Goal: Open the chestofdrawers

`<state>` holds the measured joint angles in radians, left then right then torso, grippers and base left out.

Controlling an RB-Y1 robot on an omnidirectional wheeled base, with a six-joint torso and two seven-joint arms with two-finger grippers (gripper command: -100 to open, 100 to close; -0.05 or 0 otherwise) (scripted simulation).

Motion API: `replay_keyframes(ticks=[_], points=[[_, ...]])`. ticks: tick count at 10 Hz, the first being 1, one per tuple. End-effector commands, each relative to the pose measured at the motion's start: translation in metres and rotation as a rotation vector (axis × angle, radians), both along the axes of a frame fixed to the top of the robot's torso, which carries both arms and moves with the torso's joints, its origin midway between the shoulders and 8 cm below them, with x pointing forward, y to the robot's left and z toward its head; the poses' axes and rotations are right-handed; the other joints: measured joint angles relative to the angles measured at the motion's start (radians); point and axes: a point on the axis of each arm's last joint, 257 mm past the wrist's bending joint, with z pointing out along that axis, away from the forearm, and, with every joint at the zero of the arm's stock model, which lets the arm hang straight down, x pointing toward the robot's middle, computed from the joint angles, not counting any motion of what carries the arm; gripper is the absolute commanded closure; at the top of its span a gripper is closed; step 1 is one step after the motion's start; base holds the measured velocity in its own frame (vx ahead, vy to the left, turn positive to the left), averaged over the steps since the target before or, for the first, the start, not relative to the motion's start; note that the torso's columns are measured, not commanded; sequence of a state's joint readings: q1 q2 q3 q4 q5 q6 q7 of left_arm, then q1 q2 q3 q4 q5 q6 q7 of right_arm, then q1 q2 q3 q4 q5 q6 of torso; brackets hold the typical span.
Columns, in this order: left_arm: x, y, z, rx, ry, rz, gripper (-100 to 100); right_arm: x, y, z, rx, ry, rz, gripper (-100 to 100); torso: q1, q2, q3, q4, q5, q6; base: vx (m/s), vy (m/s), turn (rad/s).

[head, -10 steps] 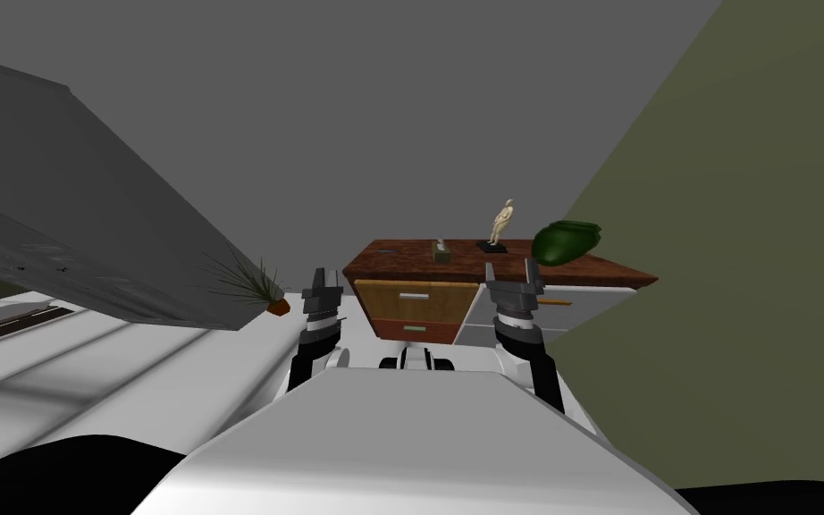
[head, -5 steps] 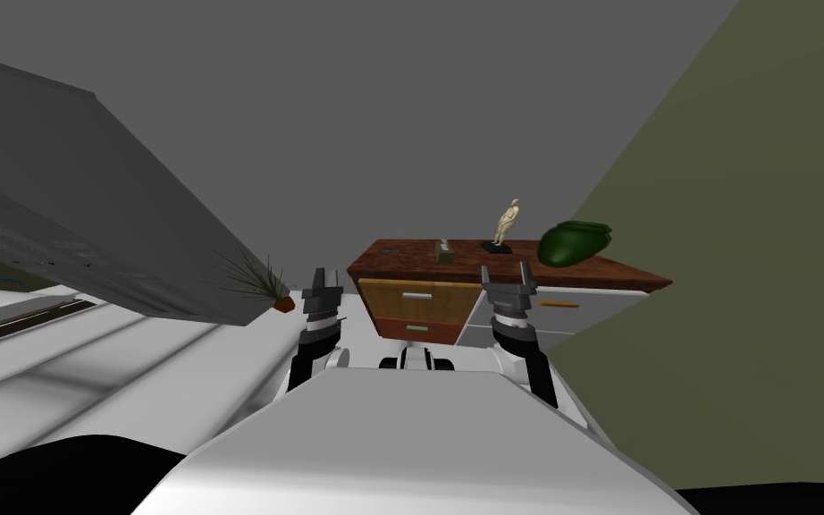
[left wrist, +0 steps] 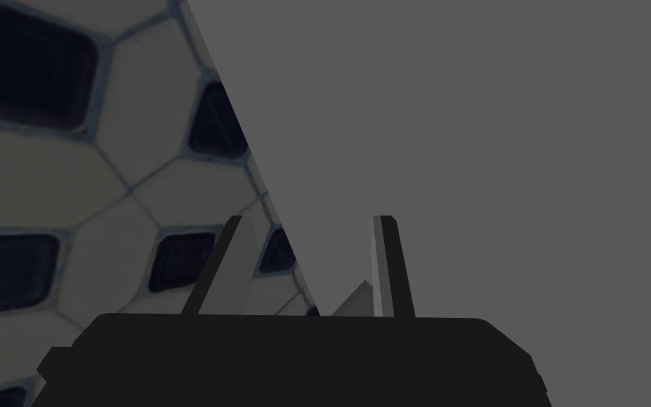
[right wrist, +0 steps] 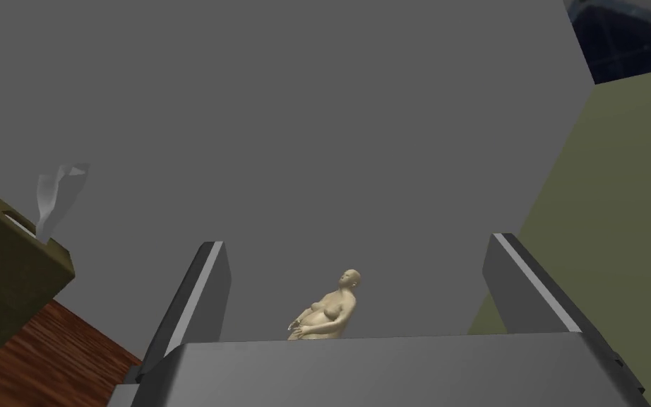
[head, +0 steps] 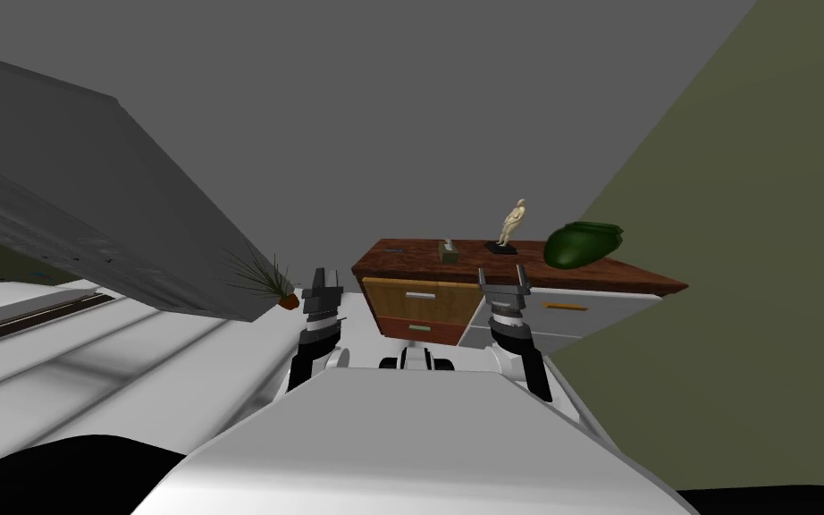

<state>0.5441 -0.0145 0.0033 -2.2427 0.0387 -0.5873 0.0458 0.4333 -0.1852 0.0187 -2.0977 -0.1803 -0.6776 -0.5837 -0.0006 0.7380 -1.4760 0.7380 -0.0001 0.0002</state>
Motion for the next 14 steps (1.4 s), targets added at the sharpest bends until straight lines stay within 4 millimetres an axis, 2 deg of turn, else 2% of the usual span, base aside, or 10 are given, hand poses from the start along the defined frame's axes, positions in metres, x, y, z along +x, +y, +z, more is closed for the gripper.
replay_keyframes(ticks=[1, 2, 4, 5, 7, 8, 10, 11, 13, 14], points=[[0.000, 0.000, 0.000, 0.000, 0.000, 0.000, 0, 0.007, -0.004, -0.011, 0.065, 0.015, 0.057, -100, 0.001, 0.000, 0.000, 0.000, 0.000, 0.000, -0.008, 0.018, 0.046], [0.000, 0.000, 0.000, 0.000, 0.000, 0.000, 0, 0.013, -0.008, -0.021, 0.098, 0.030, 0.079, -100, 0.001, 0.000, 0.000, 0.000, 0.000, 0.000, -0.008, 0.024, 0.072], [0.000, 0.000, 0.000, 0.000, 0.000, 0.000, 0, 0.013, -0.008, -0.021, 0.130, 0.030, 0.110, -100, 0.001, 0.000, 0.000, 0.000, 0.000, 0.000, -0.005, 0.019, 0.022], [0.000, 0.000, 0.000, 0.000, 0.000, 0.000, 0, 0.019, -0.013, -0.032, 0.169, 0.044, 0.135, -100, 0.000, 0.000, 0.000, 0.000, 0.000, 0.000, -0.009, 0.022, 0.081], [0.000, 0.000, 0.000, 0.000, 0.000, 0.000, 0, 0.019, -0.013, -0.032, 0.195, 0.043, 0.160, -100, 0.001, 0.000, 0.000, 0.000, 0.000, 0.000, -0.005, 0.016, 0.023], [0.000, 0.000, 0.000, 0.000, 0.000, 0.000, 0, 0.025, -0.019, -0.042, 0.238, 0.057, 0.185, -100, 0.000, 0.000, 0.000, 0.000, 0.000, 0.000, -0.009, 0.022, 0.075], [0.000, 0.000, 0.000, 0.000, 0.000, 0.000, 0, 0.025, -0.019, -0.042, 0.263, 0.056, 0.208, -100, 0.001, 0.000, 0.000, 0.000, 0.000, 0.000, -0.006, 0.016, 0.030], [0.000, 0.000, 0.000, 0.000, 0.000, 0.000, 0, 0.031, -0.024, -0.053, 0.307, 0.069, 0.232, -100, 0.000, 0.000, 0.000, 0.000, 0.000, 0.000, -0.006, 0.022, 0.080], [0.000, 0.000, 0.000, 0.000, 0.000, 0.000, 0, 0.031, -0.024, -0.053, 0.333, 0.067, 0.255, -100, 0.001, 0.000, 0.000, 0.000, 0.000, 0.000, -0.006, 0.016, 0.029], [0.000, 0.000, 0.000, 0.000, 0.000, 0.000, 0, 0.037, -0.031, -0.063, 0.380, 0.079, 0.277, -100, 0.000, 0.000, 0.000, 0.000, 0.000, 0.000, -0.009, 0.023, 0.082]])
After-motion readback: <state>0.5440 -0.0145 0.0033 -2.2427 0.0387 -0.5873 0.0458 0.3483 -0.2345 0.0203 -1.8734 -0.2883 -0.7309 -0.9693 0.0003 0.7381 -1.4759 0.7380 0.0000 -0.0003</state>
